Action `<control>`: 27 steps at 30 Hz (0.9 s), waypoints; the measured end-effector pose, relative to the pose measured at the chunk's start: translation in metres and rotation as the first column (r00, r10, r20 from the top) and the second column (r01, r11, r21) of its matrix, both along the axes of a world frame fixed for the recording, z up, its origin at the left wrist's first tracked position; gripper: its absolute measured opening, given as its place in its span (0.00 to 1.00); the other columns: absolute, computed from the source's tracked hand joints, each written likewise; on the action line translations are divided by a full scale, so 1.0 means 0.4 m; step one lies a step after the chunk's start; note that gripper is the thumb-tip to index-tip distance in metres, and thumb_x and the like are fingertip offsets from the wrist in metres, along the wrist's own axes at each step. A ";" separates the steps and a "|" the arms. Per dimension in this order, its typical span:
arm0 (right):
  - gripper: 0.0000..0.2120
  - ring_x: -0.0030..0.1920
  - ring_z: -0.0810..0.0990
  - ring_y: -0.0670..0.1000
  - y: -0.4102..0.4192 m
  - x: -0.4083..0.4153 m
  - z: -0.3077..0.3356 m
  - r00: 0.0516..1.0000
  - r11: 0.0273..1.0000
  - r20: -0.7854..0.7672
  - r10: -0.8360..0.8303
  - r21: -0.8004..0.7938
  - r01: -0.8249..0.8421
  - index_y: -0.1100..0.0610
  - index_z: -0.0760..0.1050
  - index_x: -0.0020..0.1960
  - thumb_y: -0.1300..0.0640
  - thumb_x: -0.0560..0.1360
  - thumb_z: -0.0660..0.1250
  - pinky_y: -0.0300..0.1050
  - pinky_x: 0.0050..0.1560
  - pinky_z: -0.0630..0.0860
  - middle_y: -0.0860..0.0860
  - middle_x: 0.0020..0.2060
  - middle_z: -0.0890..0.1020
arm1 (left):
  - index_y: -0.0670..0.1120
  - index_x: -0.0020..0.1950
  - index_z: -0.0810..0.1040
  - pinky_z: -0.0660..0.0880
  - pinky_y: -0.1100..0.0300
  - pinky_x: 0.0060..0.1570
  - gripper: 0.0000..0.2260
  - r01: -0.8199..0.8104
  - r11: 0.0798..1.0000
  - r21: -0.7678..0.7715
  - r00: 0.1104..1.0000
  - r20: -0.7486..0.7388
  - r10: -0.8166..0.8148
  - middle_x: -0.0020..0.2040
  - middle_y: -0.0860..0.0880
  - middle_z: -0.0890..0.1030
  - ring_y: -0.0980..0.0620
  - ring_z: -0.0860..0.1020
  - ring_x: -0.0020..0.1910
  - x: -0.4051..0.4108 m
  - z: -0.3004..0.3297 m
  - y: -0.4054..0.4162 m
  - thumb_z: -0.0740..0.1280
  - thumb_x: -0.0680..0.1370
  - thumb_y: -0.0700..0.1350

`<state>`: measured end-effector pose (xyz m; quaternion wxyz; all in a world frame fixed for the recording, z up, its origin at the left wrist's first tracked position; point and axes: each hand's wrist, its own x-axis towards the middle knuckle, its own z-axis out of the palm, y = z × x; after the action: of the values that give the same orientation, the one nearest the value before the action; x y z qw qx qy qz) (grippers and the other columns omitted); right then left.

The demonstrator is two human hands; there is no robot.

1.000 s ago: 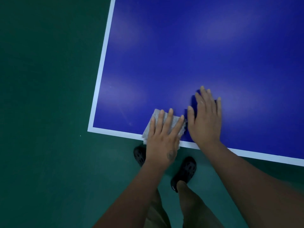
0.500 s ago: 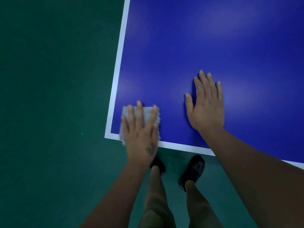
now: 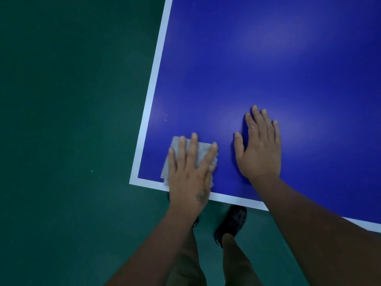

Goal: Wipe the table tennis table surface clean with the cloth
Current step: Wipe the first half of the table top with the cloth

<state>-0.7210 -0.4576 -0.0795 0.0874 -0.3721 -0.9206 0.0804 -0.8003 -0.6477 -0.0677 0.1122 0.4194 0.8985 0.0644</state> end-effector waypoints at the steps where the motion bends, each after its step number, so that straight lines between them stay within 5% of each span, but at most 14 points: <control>1: 0.29 0.86 0.56 0.55 0.000 0.000 -0.001 1.000 1.000 -0.002 0.003 0.006 -0.003 0.60 0.65 0.82 0.45 0.88 0.55 0.61 0.84 0.54 0.53 0.85 0.61 | 0.61 0.87 0.51 0.47 0.36 0.83 0.27 0.067 0.998 0.008 0.998 -0.007 -0.067 0.88 0.45 0.47 0.40 0.44 0.86 0.005 0.003 0.016 0.55 0.88 0.54; 4: 0.29 0.85 0.56 0.55 0.002 0.002 -0.002 1.000 1.000 -0.005 0.009 0.002 -0.009 0.60 0.66 0.82 0.45 0.88 0.55 0.61 0.84 0.53 0.54 0.85 0.62 | 0.60 0.87 0.49 0.47 0.37 0.83 0.27 0.114 0.993 0.008 0.993 -0.009 -0.114 0.88 0.45 0.47 0.41 0.44 0.86 -0.065 -0.001 0.044 0.54 0.88 0.54; 9: 0.26 0.83 0.62 0.58 0.049 -0.034 0.007 0.997 0.998 -0.059 0.053 0.038 -0.051 0.62 0.69 0.78 0.47 0.87 0.59 0.59 0.83 0.57 0.55 0.84 0.62 | 0.59 0.87 0.50 0.46 0.38 0.83 0.24 -0.271 0.963 0.011 0.962 -0.019 0.271 0.88 0.45 0.49 0.40 0.44 0.86 -0.213 -0.009 0.039 0.46 0.90 0.57; 15: 0.30 0.86 0.53 0.55 0.180 -0.175 0.010 0.993 0.993 -0.010 -0.117 -0.008 0.117 0.60 0.62 0.83 0.43 0.88 0.51 0.58 0.85 0.48 0.53 0.86 0.56 | 0.58 0.87 0.51 0.48 0.37 0.83 0.28 0.158 0.986 0.046 0.987 -0.008 -0.158 0.88 0.45 0.49 0.41 0.44 0.86 -0.125 0.000 0.059 0.56 0.88 0.53; 21: 0.30 0.86 0.51 0.52 0.182 -0.186 -0.002 0.987 0.986 0.005 -0.163 -0.013 0.163 0.58 0.62 0.83 0.41 0.88 0.51 0.57 0.86 0.47 0.51 0.86 0.57 | 0.58 0.87 0.53 0.49 0.37 0.83 0.24 -0.303 0.953 0.018 0.951 -0.059 0.304 0.88 0.45 0.50 0.40 0.46 0.86 -0.284 -0.010 0.020 0.50 0.90 0.55; 27: 0.28 0.86 0.52 0.52 0.181 -0.188 0.006 0.985 0.985 -0.004 -0.172 -0.030 0.172 0.58 0.64 0.82 0.43 0.88 0.55 0.58 0.85 0.48 0.51 0.86 0.58 | 0.57 0.87 0.53 0.47 0.36 0.83 0.31 0.151 0.988 0.015 0.988 0.027 -0.151 0.88 0.44 0.47 0.39 0.44 0.86 -0.179 0.009 0.086 0.61 0.85 0.52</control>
<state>-0.7963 -0.3853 -0.0773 0.0917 -0.4512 -0.8834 0.0874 -0.8719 -0.6135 -0.0640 0.1268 0.4860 0.8621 0.0676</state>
